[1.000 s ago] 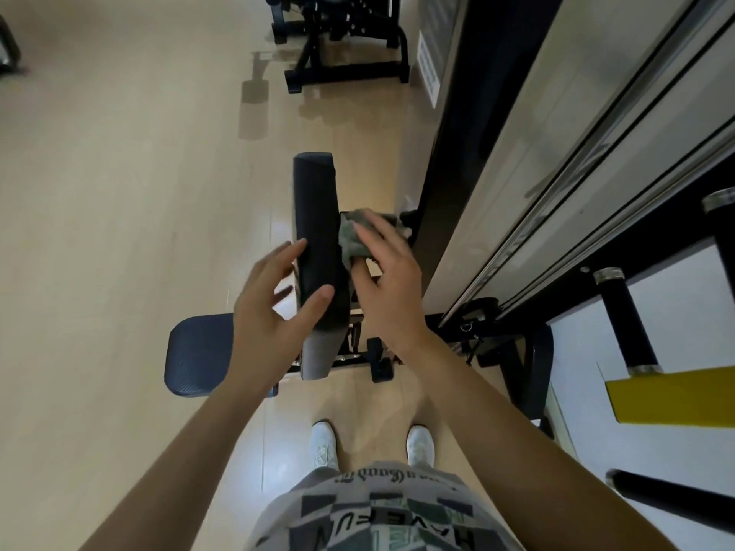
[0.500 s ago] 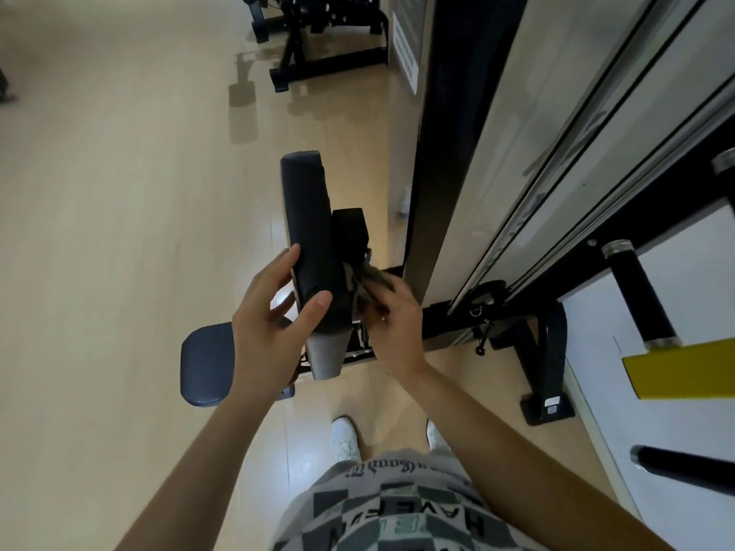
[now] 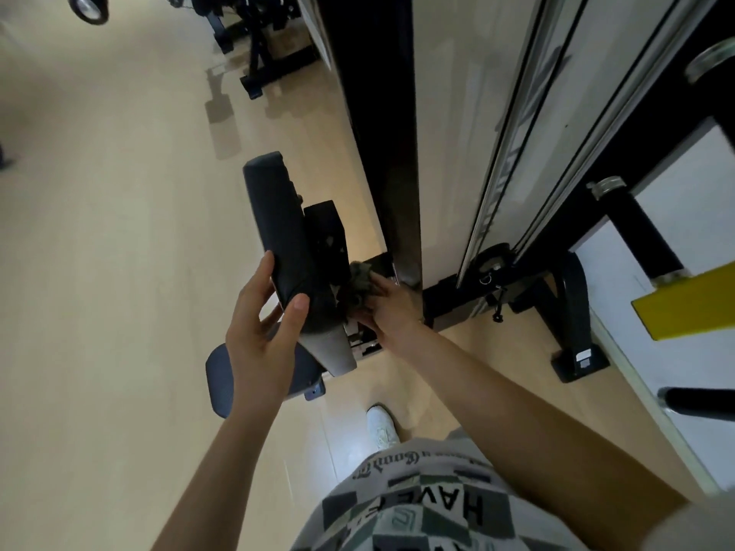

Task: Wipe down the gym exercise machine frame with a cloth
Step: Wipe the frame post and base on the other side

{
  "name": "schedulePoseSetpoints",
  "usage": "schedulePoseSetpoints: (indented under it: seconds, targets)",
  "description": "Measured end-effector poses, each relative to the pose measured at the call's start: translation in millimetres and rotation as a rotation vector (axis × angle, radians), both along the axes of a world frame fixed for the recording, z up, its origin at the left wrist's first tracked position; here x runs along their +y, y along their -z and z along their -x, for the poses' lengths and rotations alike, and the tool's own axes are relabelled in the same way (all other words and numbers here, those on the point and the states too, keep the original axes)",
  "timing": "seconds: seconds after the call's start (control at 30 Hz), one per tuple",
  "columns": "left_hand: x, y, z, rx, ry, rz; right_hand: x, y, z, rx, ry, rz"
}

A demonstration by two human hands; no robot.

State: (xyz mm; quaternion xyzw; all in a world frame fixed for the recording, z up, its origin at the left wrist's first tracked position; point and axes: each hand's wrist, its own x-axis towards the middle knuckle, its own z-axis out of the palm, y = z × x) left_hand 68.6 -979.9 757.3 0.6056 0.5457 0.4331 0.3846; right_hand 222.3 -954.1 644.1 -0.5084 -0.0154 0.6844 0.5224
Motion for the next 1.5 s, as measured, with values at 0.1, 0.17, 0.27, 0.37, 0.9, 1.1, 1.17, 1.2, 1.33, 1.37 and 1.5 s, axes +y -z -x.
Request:
schedulePoseSetpoints:
  seconds: [0.1,0.17,0.27,0.37,0.9,1.1,1.17,1.2,1.33,1.37,1.5]
  targets:
    - [0,1,2,0.000,0.008,-0.004,7,-3,0,0.010,-0.006,-0.038]
    - [-1,1,2,-0.014,0.007,0.000,8,-1,1,-0.126,-0.080,-0.052]
    - [-2,-1,-1,-0.004,-0.003,0.002,9,9,4,-0.306,-0.170,-0.113]
    - [-3,-3,-3,-0.004,-0.009,-0.005,7,1,5,-0.361,-0.181,-0.259]
    - [-5,-3,-6,-0.017,-0.024,-0.013,20,22,6,-0.953,-0.270,-0.328]
    - [-10,-6,-14,-0.044,-0.072,-0.031,23,53,17,-1.138,-0.404,-0.282]
    - [-10,-5,-15,-0.028,-0.081,-0.036,23,56,18,-1.122,-0.373,-0.280]
    - [-10,-3,-15,-0.018,-0.082,-0.035,24,56,18,-1.099,-0.371,-0.265]
    - [-12,-2,-17,-0.024,-0.119,-0.017,23,38,15,-0.944,-0.217,-0.321]
    - [-13,-2,-19,-0.021,-0.127,-0.020,22,31,17,-0.950,-0.138,-0.319]
    - [-14,1,-20,-0.011,-0.156,-0.038,24,12,21,-0.762,0.039,-0.428]
